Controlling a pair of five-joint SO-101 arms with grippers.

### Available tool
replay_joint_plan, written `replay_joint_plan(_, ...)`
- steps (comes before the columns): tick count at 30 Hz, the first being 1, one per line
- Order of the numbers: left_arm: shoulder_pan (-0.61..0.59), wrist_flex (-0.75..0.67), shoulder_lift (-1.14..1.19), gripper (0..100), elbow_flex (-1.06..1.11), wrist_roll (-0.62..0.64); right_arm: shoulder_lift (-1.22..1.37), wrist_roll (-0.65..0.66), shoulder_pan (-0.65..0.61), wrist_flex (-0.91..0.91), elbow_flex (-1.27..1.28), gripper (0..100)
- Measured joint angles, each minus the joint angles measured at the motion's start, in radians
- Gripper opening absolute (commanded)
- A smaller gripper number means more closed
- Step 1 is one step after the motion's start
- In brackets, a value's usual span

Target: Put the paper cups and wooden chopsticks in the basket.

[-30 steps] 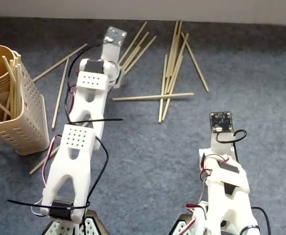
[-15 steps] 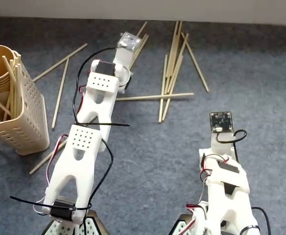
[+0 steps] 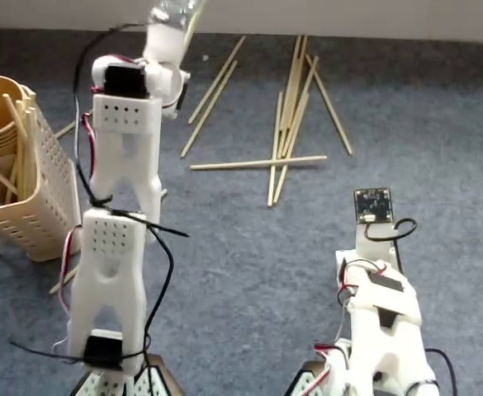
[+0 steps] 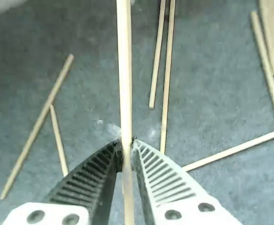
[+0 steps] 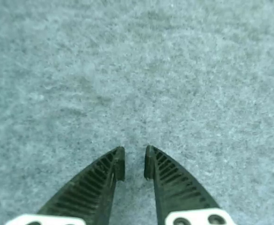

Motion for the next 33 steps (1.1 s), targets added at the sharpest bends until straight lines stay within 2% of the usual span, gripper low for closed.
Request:
replay_joint_plan(12,-0.207,-0.011,-0.617,0,0.0,-0.044,0.0,0.0,0.0,0.0,0.0,8.0)
replay_joint_plan(18,-0.222,-0.002,-1.046,0,-0.002,-0.044,0.0,0.0,0.0,0.0,0.0,8.0)
replay_joint_plan(21,-0.29,-0.002,-1.269,0,0.038,-0.044,0.0,0.0,0.0,0.0,0.0,8.0)
replay_joint_plan(24,-0.336,-0.002,-1.459,0,0.164,-0.051,0.0,0.0,0.0,0.0,0.0,8.0)
replay_joint_plan(29,-0.338,-0.011,-1.686,0,0.479,-0.052,0.0,0.0,0.0,0.0,0.0,8.0)
replay_joint_plan(33,-0.339,-0.155,-1.774,0,0.813,-0.052,0.0,0.0,0.0,0.0,0.0,8.0)
